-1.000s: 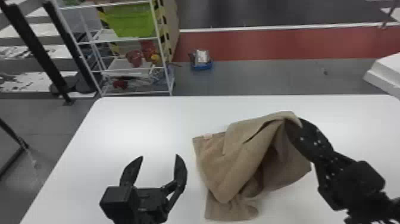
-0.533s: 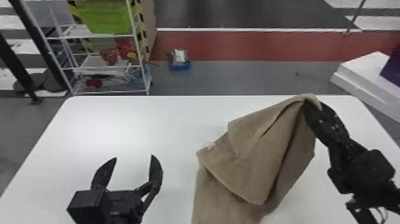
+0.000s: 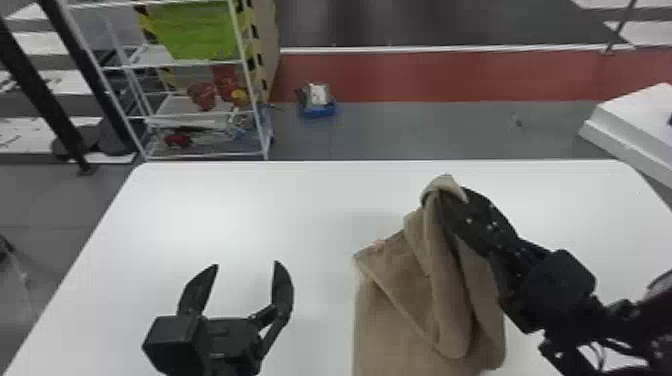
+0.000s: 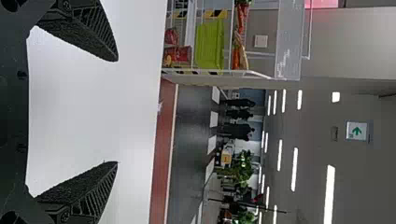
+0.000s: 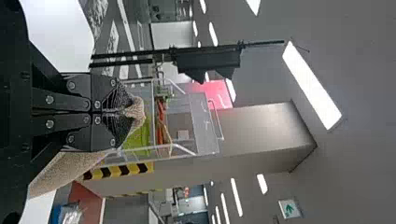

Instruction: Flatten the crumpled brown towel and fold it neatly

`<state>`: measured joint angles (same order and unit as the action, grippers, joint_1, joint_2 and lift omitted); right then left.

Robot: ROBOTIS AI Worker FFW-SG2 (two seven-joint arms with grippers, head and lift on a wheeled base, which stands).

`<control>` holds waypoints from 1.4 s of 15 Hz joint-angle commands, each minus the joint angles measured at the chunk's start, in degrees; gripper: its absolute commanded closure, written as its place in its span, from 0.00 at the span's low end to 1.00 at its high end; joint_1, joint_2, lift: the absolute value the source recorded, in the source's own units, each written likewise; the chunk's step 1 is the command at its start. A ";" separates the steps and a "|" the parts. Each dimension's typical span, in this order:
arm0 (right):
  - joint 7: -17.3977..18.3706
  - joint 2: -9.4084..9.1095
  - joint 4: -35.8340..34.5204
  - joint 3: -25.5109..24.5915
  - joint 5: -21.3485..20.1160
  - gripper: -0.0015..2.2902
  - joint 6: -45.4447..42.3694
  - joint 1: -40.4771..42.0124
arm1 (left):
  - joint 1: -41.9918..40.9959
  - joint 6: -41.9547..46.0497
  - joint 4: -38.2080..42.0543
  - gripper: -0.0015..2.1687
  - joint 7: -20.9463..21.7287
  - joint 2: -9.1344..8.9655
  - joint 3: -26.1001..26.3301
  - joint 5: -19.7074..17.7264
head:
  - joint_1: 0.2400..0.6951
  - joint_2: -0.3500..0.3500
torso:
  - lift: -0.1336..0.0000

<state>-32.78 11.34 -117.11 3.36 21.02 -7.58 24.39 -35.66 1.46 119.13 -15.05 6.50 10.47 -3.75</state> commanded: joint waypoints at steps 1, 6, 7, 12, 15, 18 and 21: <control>-2.72 0.00 0.04 2.53 3.15 0.62 -1.42 -1.18 | -0.20 -0.01 0.14 0.04 -0.16 0.00 -0.01 0.24 | 1.00 0.64 | 0.07; -4.92 0.44 7.60 6.57 -2.39 0.28 4.20 -4.88 | -0.03 -0.01 -0.04 0.04 -0.07 0.00 -0.01 0.41 | 1.00 0.72 | 0.07; -4.92 0.61 7.86 7.36 -5.55 0.00 9.65 -5.31 | 0.06 -0.01 -0.13 0.04 0.02 0.00 -0.01 0.41 | 1.00 0.74 | 0.07; -9.23 1.84 4.87 7.54 -10.03 0.03 12.11 -4.08 | 0.15 -0.19 -0.21 0.04 0.02 0.00 -0.01 0.50 | 1.00 0.84 | 0.07; -11.42 2.11 0.92 3.05 -11.18 0.03 10.36 -1.36 | 0.24 -0.37 -0.57 0.04 0.02 0.00 -0.01 0.41 | 1.00 0.84 | 0.07; -15.82 2.20 -0.84 -2.31 -11.18 0.09 10.18 0.49 | 0.41 -0.37 -0.65 0.04 0.10 -0.09 0.17 0.41 | 1.00 0.78 | 0.07; -25.66 4.31 -1.81 -6.53 -11.27 0.09 10.36 2.77 | 0.41 -0.72 -0.65 0.04 0.02 0.00 -0.01 0.41 | 1.00 0.74 | 0.07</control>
<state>-55.94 14.47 -118.25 -1.04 9.84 2.63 25.95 -35.24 1.00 118.48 -15.01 6.48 10.53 -3.35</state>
